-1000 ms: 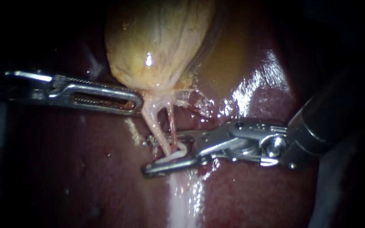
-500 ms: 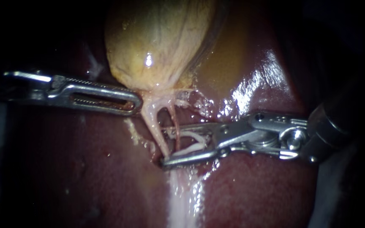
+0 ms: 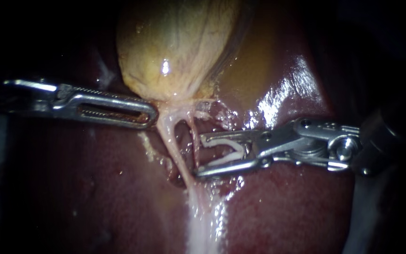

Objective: Clipping first clip left tube

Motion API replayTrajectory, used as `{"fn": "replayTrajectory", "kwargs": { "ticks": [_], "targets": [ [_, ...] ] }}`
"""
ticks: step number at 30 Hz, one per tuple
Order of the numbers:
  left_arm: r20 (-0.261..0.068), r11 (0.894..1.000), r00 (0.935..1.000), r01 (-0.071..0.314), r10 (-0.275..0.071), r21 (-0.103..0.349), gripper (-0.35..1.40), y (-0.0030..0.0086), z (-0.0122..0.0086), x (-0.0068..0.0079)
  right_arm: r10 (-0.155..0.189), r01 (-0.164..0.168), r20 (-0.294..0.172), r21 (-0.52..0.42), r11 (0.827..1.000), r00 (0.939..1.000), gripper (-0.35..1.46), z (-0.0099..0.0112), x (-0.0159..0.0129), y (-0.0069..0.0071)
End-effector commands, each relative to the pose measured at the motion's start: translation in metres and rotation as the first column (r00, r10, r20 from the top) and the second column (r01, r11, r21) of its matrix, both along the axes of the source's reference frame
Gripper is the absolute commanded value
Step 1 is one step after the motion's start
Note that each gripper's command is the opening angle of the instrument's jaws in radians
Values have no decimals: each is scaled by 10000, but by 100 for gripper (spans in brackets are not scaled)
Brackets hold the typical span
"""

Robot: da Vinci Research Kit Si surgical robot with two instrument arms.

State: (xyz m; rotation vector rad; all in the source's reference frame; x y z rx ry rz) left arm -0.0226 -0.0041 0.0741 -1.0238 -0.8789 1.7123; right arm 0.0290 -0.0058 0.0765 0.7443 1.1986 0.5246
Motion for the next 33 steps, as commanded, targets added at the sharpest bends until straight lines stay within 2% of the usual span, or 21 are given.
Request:
{"fn": "replayTrajectory", "kwargs": {
  "ticks": [1,6,19,33],
  "targets": [
    [-1,10000,10000,1,-1,0,-35,0,0,0,-18,18,-2,16,10000,10000,44,0,0,-1],
    [-1,10000,10000,1,-1,0,-35,0,0,0,-7,7,4,9,10000,10000,45,-4,1,-3],
    [-1,10000,10000,1,-1,-1,-35,0,0,0,-234,235,-146,75,9997,9996,45,-13,6,-10],
    [-1,10000,10000,1,-1,-1,-35,0,0,0,-182,183,-186,71,9998,9997,46,-17,20,-14]
  ]
}}
